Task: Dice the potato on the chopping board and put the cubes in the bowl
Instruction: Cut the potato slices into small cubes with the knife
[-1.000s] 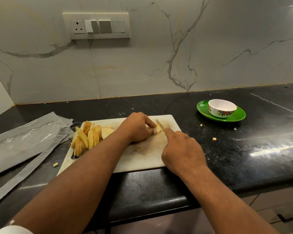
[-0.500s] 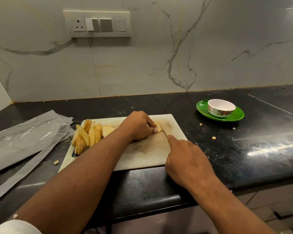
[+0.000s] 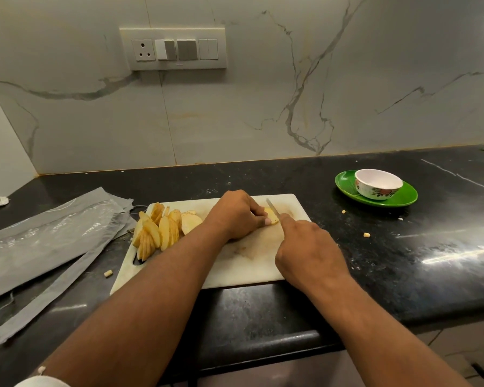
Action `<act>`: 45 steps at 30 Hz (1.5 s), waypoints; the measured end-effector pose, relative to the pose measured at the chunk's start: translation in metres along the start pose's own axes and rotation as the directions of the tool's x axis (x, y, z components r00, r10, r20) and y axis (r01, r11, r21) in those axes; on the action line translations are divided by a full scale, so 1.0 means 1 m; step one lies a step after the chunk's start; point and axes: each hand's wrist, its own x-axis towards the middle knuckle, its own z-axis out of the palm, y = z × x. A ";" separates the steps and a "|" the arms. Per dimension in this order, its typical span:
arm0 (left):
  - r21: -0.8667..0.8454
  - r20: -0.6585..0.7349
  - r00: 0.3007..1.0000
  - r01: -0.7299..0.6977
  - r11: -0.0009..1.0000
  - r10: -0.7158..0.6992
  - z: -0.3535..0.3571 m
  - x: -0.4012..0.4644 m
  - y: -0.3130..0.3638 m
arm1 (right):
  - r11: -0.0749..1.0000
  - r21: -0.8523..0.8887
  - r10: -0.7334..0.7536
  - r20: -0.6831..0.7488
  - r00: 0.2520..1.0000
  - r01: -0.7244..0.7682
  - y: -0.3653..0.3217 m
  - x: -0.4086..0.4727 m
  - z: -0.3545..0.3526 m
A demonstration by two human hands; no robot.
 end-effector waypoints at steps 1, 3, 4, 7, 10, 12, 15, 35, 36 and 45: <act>-0.002 0.002 1.000 0.002 1.000 -0.002 0.001 0.000 0.000 | 1.000 0.000 0.002 0.010 1.000 -0.002 0.000 0.003 0.003; -0.002 -0.001 1.000 -0.002 1.000 0.002 0.001 0.002 0.000 | 1.000 -0.002 -0.004 0.019 1.000 0.004 0.001 0.003 0.006; -0.001 0.000 1.000 -0.001 1.000 0.001 0.001 0.002 0.001 | 1.000 0.000 -0.007 0.022 1.000 0.007 0.002 0.001 0.007; 0.017 0.003 1.000 0.000 1.000 0.000 0.001 0.003 0.002 | 1.000 0.024 -0.013 0.035 0.999 0.012 0.005 -0.013 0.002; 0.010 0.004 1.000 -0.008 1.000 0.008 0.001 0.003 0.001 | 1.000 0.019 -0.011 0.067 0.998 0.010 0.008 -0.036 -0.012; 0.003 0.009 1.000 -0.011 1.000 0.011 0.001 0.003 0.000 | 1.000 0.019 -0.006 0.077 0.997 0.004 0.010 -0.052 -0.023; -0.015 0.009 1.000 -0.008 1.000 0.008 0.000 0.002 0.000 | 1.000 0.004 -0.014 0.047 0.999 0.014 0.011 -0.060 -0.031; -0.054 -0.012 1.000 0.016 0.998 -0.016 0.000 0.000 -0.002 | 0.999 0.026 -0.046 0.053 0.998 0.045 0.012 -0.064 -0.019; -0.039 -0.009 1.000 0.011 0.999 -0.012 -0.001 -0.001 -0.002 | 0.998 0.019 -0.053 0.041 0.998 0.052 0.014 -0.069 -0.022; -0.051 -0.009 0.999 0.038 0.998 -0.039 -0.003 -0.005 -0.002 | 1.000 0.002 -0.005 -0.046 0.999 0.005 0.001 -0.007 -0.013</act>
